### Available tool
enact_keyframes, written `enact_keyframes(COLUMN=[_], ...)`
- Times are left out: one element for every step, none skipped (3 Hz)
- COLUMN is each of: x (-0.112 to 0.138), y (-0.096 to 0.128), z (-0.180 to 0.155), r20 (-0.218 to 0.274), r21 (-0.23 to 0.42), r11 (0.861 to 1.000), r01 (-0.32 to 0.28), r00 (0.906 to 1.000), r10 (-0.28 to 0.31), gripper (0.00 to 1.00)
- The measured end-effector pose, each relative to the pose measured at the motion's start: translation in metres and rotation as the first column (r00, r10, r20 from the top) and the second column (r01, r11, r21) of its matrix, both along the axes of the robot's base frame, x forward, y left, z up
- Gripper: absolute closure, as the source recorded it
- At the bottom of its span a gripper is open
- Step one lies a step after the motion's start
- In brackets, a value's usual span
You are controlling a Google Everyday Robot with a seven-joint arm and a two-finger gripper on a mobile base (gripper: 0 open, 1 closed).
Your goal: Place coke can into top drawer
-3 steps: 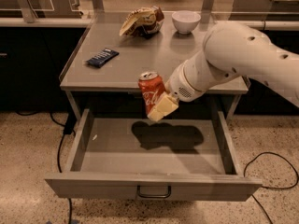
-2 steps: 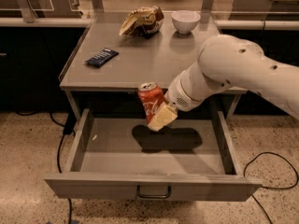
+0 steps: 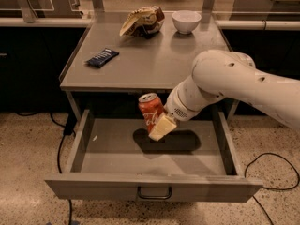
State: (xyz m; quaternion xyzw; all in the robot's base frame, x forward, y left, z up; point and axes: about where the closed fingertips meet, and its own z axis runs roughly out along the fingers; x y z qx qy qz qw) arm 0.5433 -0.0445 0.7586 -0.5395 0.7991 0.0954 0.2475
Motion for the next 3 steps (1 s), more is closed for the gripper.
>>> enact_keyframes(x=[-0.012, -0.022, -0.027], y=[0.002, 0.003, 0.011], z=[-0.01, -0.033, -0.068], r20=[-0.025, -0.058, -0.094], r21=[-0.007, -0.009, -0.036], r11=[1.0, 0.999, 0.998], r01=[0.009, 0.041, 0.045], r00=[0.9996, 0.9975, 0.9944], r10=[-0.009, -0.041, -0.049], gripper=[1.0, 1.0, 1.0])
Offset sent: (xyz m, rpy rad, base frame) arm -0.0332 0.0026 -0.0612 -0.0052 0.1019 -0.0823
